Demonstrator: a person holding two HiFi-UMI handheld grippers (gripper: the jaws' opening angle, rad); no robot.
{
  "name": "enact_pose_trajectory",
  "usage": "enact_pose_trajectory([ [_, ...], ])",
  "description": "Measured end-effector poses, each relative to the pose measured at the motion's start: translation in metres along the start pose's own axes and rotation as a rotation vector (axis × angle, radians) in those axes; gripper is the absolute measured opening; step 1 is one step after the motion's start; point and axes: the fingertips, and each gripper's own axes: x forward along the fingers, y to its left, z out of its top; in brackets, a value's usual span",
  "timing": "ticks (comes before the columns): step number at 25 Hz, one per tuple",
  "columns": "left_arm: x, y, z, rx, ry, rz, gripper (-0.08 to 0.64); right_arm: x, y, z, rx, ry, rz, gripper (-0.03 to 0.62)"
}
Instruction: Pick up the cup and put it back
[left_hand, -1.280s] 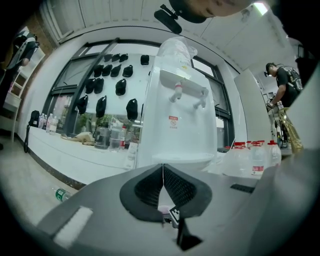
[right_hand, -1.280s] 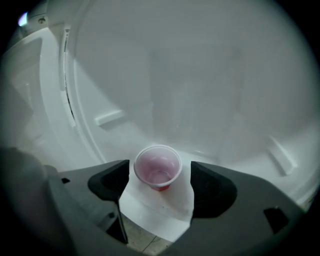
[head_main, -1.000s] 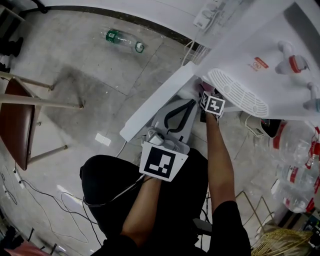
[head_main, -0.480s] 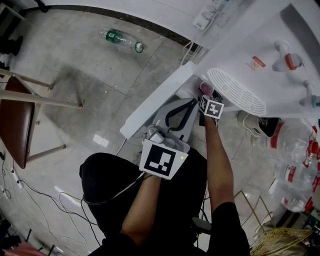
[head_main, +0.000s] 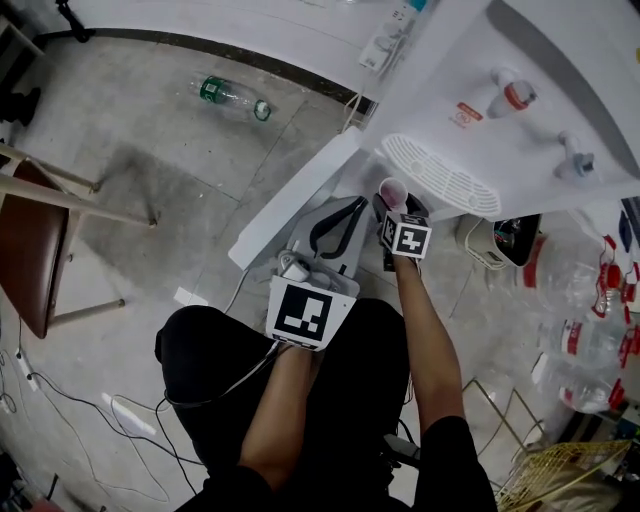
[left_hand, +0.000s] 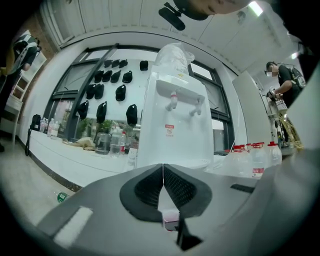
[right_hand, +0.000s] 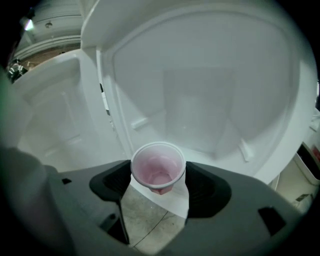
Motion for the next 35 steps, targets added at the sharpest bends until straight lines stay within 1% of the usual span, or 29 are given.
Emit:
enact_pose_trajectory([
  [4,-0.005,-0.002,0.007,0.002,0.008,0.035,0.008,-0.033,0.007,0.005,0.005,-0.01,0.026,0.327],
  [8,-0.003,-0.017,0.017,0.045,0.003,0.031,0.008,-0.072,0.015,0.013,0.027,-0.022,0.084,0.327],
  [12,0.0,-0.025,0.027,0.016,-0.018,0.033,0.008,-0.111,0.022,0.02,0.021,-0.024,0.139,0.327],
  [19,-0.005,-0.034,0.053,0.048,-0.049,0.03,0.008,-0.17,0.04,0.036,-0.007,-0.045,0.228,0.325],
  [22,-0.004,-0.033,0.061,0.087,-0.055,0.02,0.008,-0.195,0.046,0.047,-0.037,-0.071,0.249,0.325],
  [29,-0.007,-0.037,0.087,0.077,-0.078,-0.03,0.008,-0.257,0.056,0.084,-0.052,-0.117,0.315,0.325],
  [32,-0.009,-0.032,0.099,0.067,-0.082,-0.034,0.008,-0.278,0.058,0.103,-0.072,-0.137,0.327,0.325],
  [35,-0.009,-0.025,0.114,0.101,-0.086,-0.03,0.008,-0.296,0.059,0.125,-0.103,-0.162,0.335,0.325],
])
